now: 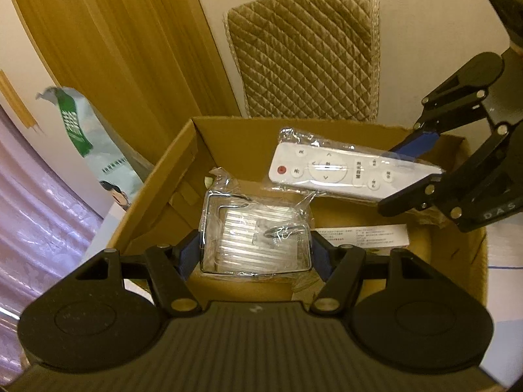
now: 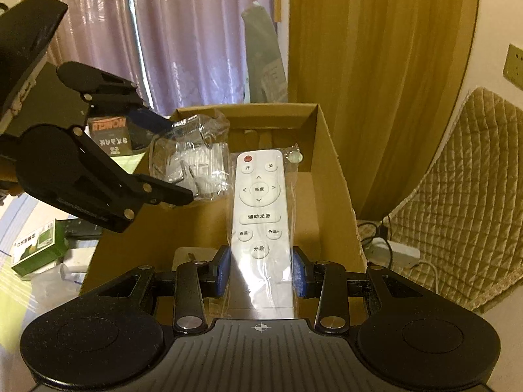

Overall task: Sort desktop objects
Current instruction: 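Carry the packaging and white remote with both grippers over the cardboard box, then open the left gripper to drop the clear packaging into the cardboard box, then open the right gripper to drop the white remote into the cardboard box, then move both grippers back over the remaining items on the table, then lower the right gripper onto the clear plastic box and close it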

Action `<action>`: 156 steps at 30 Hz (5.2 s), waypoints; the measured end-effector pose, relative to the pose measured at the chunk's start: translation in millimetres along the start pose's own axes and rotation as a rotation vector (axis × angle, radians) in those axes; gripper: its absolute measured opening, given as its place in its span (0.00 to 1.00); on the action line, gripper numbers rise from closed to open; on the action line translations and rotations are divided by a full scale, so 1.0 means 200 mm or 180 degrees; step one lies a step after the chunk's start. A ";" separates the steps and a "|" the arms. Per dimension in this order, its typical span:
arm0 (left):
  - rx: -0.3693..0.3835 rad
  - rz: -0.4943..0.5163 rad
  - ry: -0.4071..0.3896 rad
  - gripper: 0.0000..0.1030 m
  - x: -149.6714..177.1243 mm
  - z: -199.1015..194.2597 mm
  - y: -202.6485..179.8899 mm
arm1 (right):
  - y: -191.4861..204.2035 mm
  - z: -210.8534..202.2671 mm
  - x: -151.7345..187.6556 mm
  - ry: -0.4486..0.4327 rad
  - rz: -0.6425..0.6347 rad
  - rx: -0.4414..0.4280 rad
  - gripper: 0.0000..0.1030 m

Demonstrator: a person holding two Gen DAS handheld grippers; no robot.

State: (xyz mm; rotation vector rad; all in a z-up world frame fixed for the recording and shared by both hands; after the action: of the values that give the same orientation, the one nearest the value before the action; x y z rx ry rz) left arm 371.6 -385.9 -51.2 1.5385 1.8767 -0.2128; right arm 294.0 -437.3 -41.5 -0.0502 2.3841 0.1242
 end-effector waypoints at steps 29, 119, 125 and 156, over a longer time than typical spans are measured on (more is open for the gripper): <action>-0.0049 0.0075 0.0055 0.62 0.01 0.11 0.08 | -0.06 0.14 0.04 0.0148 0.0071 0.0015 0.36; -0.0765 -0.1430 0.0435 0.99 1.54 -1.16 -0.27 | 1.22 -0.24 0.46 0.0038 -0.0793 -0.0631 1.00; -0.0711 -0.1502 0.0462 0.99 1.57 -1.15 -0.33 | 1.26 -0.10 0.56 0.0276 -0.0883 -0.0640 1.00; -0.0604 -0.1914 0.0518 0.99 1.63 -1.03 -0.36 | 1.21 0.41 0.68 0.0752 -0.0974 -0.0752 1.00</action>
State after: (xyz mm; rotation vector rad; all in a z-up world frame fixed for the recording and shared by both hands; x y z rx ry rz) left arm 203.2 -37.7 -113.0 0.8554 2.3757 -0.1722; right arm 234.4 -188.4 -176.1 -0.5668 2.5504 0.2655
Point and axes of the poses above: each gripper's, at about its wrist camera, not at the fingertips, and z roughly the way its jaws point, y to its left, x to its underside, the point moved 10 cm from there along z, roughly the way its jaws point, and after that the axes turned 3 degrees about z, right-handed, at the moved point
